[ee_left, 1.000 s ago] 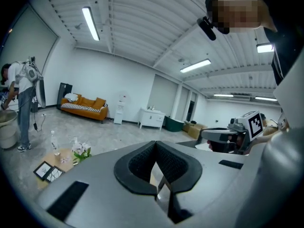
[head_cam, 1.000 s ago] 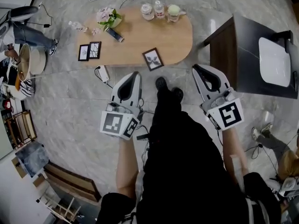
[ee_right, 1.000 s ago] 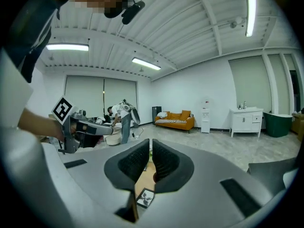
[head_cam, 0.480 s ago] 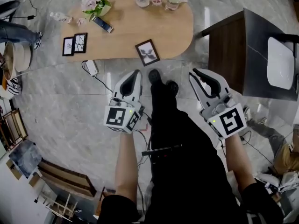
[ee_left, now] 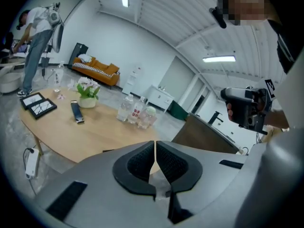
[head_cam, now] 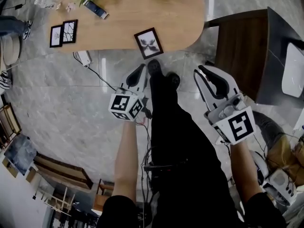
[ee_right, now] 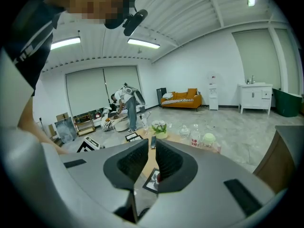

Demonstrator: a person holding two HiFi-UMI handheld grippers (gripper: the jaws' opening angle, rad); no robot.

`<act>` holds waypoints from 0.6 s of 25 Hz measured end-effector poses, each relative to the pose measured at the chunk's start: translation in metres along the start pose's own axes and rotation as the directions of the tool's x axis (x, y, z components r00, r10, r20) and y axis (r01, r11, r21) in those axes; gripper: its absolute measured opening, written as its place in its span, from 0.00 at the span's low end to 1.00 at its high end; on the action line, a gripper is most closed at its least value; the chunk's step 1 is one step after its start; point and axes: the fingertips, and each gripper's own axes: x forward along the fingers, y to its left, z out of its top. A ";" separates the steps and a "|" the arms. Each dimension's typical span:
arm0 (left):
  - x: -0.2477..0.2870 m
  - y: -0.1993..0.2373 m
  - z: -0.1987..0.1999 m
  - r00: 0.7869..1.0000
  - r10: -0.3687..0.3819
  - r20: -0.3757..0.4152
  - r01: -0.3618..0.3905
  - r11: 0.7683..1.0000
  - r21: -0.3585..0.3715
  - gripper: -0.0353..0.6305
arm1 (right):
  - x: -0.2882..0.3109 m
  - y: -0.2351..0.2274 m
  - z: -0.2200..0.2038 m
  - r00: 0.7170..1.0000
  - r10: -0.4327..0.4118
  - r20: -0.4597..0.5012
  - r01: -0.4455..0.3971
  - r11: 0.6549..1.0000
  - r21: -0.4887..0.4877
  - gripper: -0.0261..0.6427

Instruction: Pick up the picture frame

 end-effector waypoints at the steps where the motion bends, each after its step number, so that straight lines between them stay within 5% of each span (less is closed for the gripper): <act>1: 0.005 0.006 -0.009 1.000 -0.002 -0.006 0.002 1.000 -0.011 0.08 | 0.006 -0.001 -0.004 1.000 0.000 -0.001 0.000 1.000 0.004 0.06; 15: 0.057 0.080 -0.108 0.993 0.003 -0.117 -0.030 0.973 -0.229 0.21 | 0.051 -0.005 -0.055 0.997 0.010 -0.076 -0.005 0.997 0.071 0.06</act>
